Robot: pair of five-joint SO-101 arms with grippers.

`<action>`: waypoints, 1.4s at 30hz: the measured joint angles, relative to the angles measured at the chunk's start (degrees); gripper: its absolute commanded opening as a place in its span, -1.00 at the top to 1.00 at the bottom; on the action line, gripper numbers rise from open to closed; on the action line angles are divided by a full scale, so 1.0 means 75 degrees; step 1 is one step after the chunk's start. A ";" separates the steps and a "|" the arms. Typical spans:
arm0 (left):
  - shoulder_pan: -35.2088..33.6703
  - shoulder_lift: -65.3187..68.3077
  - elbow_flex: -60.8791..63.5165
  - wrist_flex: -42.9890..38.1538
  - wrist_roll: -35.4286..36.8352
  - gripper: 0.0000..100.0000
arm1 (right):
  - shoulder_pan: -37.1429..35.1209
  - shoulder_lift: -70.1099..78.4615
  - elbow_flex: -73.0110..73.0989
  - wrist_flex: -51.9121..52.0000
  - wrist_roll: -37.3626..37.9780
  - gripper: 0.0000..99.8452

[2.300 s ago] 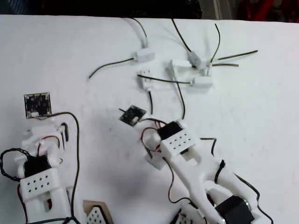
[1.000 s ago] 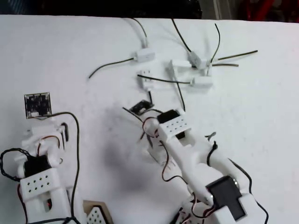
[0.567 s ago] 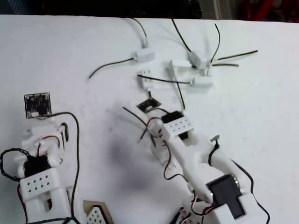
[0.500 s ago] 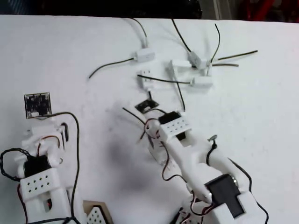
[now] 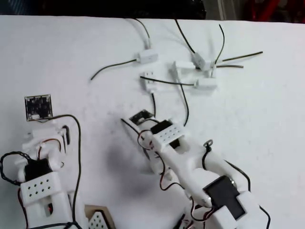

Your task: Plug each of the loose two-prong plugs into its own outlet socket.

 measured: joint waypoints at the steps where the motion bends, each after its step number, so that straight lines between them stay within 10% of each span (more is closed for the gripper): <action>1: 0.0000 0.0000 0.0000 0.0000 0.0000 0.58 | 0.0035 0.0000 0.0000 0.0000 0.0000 0.96; 31: 0.0000 0.0000 0.0000 0.0000 0.0000 0.58 | 0.0141 -0.0012 -0.0340 0.1114 0.0434 0.96; 42: 0.0000 0.0000 0.0000 0.0000 0.0000 0.58 | 0.0141 -0.3704 -0.0340 0.1453 0.0469 0.97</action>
